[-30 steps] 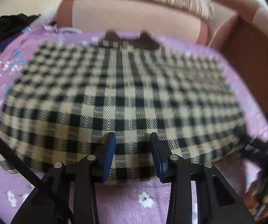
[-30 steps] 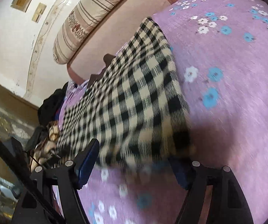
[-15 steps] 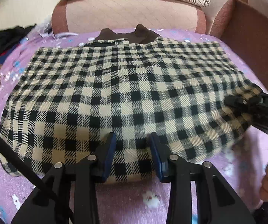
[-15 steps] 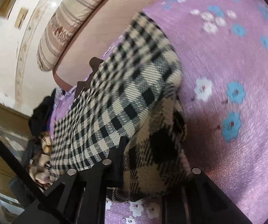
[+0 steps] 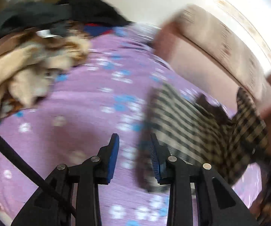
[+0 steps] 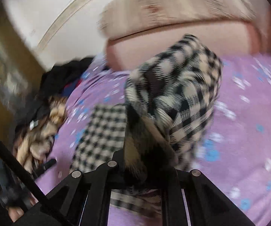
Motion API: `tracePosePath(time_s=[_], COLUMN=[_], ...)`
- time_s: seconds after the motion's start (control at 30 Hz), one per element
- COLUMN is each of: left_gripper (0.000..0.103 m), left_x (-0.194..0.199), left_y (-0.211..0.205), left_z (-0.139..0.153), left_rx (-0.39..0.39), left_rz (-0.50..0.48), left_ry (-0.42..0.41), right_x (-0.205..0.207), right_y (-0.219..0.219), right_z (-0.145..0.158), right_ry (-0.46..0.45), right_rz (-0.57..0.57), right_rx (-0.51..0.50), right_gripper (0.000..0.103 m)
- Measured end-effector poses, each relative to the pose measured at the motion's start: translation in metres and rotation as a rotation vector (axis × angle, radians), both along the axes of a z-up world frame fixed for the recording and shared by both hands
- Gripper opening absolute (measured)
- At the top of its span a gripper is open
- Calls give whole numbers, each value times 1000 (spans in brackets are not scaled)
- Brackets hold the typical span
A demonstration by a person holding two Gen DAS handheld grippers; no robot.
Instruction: Fold large clothes
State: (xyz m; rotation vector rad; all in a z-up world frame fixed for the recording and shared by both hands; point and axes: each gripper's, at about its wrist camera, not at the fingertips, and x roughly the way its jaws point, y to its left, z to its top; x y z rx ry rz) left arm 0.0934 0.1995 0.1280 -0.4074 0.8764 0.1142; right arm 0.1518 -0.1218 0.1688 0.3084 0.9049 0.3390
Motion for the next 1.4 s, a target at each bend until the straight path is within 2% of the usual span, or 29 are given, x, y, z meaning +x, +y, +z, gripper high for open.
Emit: tracePosePath(time_s=[0.1, 0.2, 0.23, 0.27, 0.3, 0.33, 0.37, 0.43, 0.57, 0.67, 0.77, 0.87, 1.0, 1.07, 1.1, 1.13, 1.23, 1.4], left_gripper=[30, 30, 31, 31, 32, 34, 36, 40, 48, 52, 52, 52, 52, 54, 58, 63, 66, 70], left_x=[-9, -15, -17, -18, -19, -17, -16, -11, 0, 2, -3, -13, -18, -17, -16, -14, -10, 2], left_y=[39, 62, 67, 70, 71, 70, 68, 61, 32, 0, -31, -51, -61, -59, -58, -57, -56, -58], left_z=[5, 7, 7, 7, 6, 5, 4, 1, -7, -14, -24, -30, -30, -27, -26, -24, -18, -12], left_rx=[-36, -66, -74, -81, -93, -105, -118, -162, -192, -141, -44, 0, 35, 5, -13, -26, -44, -19], left_rz=[82, 131, 137, 143, 142, 133, 121, 78, -5, -66, -89, -113, -135, -127, -119, -109, -91, -106], left_ry=[-14, -27, -30, -31, -32, -33, -33, -37, -41, -29, 13, 31, 26, 15, 8, 0, -19, -35], right_x=[5, 6, 4, 0, -7, -10, -15, -28, -64, -82, -98, -104, -95, -91, -86, -80, -59, -7], right_y=[66, 126, 142, 151, 157, 156, 153, 145, 111, 70, 18, -29, -73, -88, -92, -92, -95, -80], right_z=[-11, -44, -59, -68, -72, -70, -67, -60, -52, -54, -57, -66, -82, -85, -87, -87, -88, -101], right_ry=[12, 80, 105, 109, 87, 71, 66, 77, 65, 73, 77, 97, 146, 156, 159, 161, 158, 202], right_rz=[136, 290, 329, 344, 357, 366, 380, 415, 438, 386, 312, 224, 132, 101, 89, 80, 58, 73], right_rx=[-22, -57, -84, -114, -120, -93, -46, 29, 14, 0, 34, 60, 99, 124, 142, 157, 202, 311], right_gripper=[12, 13, 20, 33, 41, 59, 65, 65, 65, 65, 66, 68, 68, 69, 70, 73, 77, 79])
